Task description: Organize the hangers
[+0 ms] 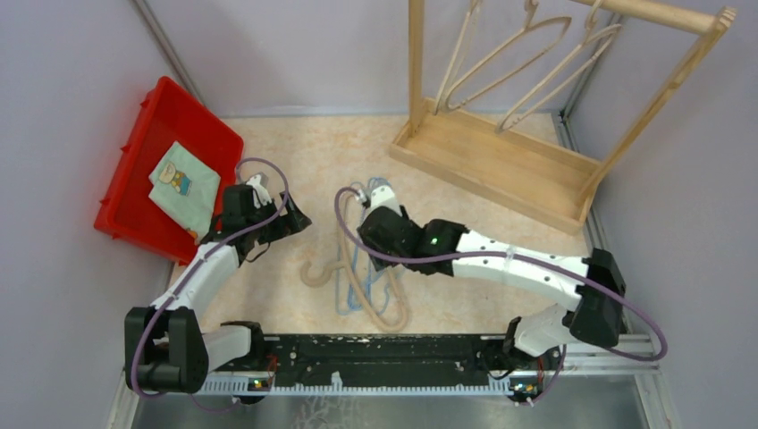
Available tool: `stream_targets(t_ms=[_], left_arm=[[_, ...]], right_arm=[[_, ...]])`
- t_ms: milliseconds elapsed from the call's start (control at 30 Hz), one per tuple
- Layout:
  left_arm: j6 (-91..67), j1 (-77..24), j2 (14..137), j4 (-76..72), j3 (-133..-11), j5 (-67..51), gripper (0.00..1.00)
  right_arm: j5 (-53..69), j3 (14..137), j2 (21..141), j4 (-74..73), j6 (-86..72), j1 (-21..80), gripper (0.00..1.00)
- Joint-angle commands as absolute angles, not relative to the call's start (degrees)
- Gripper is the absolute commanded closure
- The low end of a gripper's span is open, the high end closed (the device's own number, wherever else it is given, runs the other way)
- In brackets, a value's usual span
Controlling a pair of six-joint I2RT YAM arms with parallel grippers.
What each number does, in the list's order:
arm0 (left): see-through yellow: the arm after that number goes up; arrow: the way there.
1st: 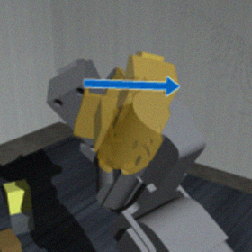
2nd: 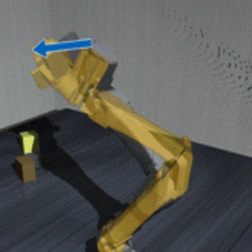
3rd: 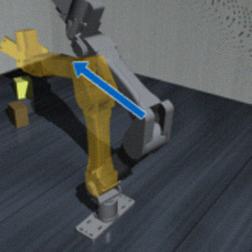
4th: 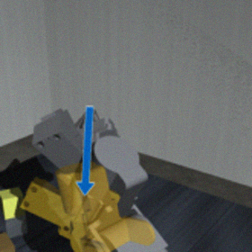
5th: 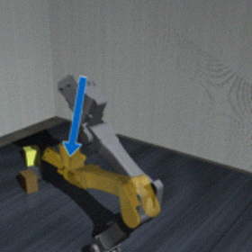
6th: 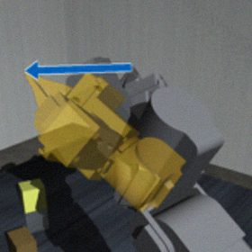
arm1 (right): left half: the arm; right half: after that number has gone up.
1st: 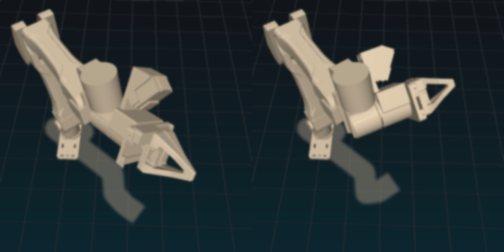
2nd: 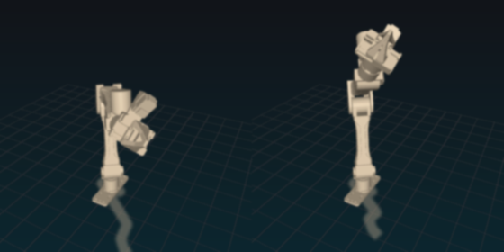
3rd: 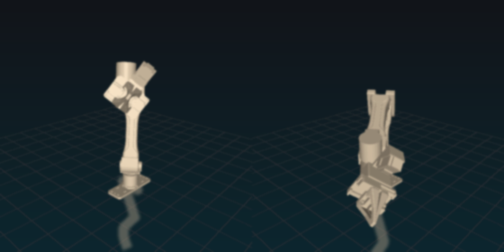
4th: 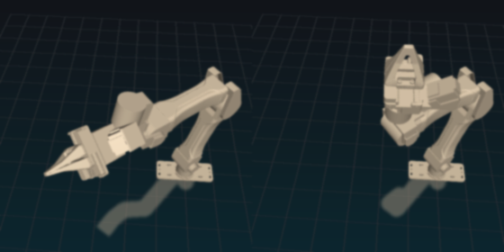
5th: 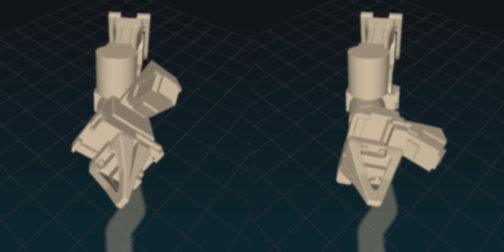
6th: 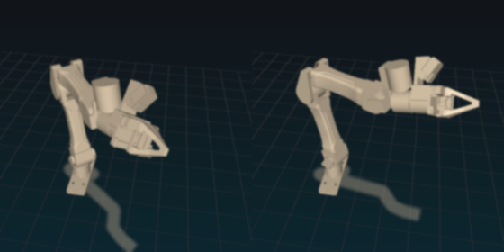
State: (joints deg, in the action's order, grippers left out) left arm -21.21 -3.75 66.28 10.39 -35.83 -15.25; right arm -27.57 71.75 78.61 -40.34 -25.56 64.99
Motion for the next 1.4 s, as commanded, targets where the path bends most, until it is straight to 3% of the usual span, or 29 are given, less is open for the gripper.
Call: stream_targets(t_ms=[0,300,767,967,1267,1367], left_arm=[[-21.37,-3.63,66.34,9.56,-35.09,-15.54,0.0],[-21.53,-3.66,67.26,9.72,-34.63,-15.15,0.0],[-21.91,-3.65,62.6,11.41,-34.53,-14.7,0.0],[-22.69,-3.61,60.41,12.13,-33.7,-15.0,0.0],[-22.87,-3.67,59.61,11.56,-33.1,-14.98,0.0],[-22.47,-3.63,59.3,11.64,-33.22,-14.48,0.0]], right_arm=[[-16.77,68.7,81.56,-33.84,-26.65,68.06,0.41],[-11.5,68.54,91.37,-32.66,-25.77,75.37,0.42],[-9.67,59.34,97.31,-23.12,-29.21,75.85,0.42],[-11.98,58.48,99.25,-22.83,-29.02,75.85,0.47],[-13.72,59.32,95.25,-27.77,-29.66,75.84,0.86],[-15.29,61.58,91.03,-31.28,-30.22,75.89,0.92]])
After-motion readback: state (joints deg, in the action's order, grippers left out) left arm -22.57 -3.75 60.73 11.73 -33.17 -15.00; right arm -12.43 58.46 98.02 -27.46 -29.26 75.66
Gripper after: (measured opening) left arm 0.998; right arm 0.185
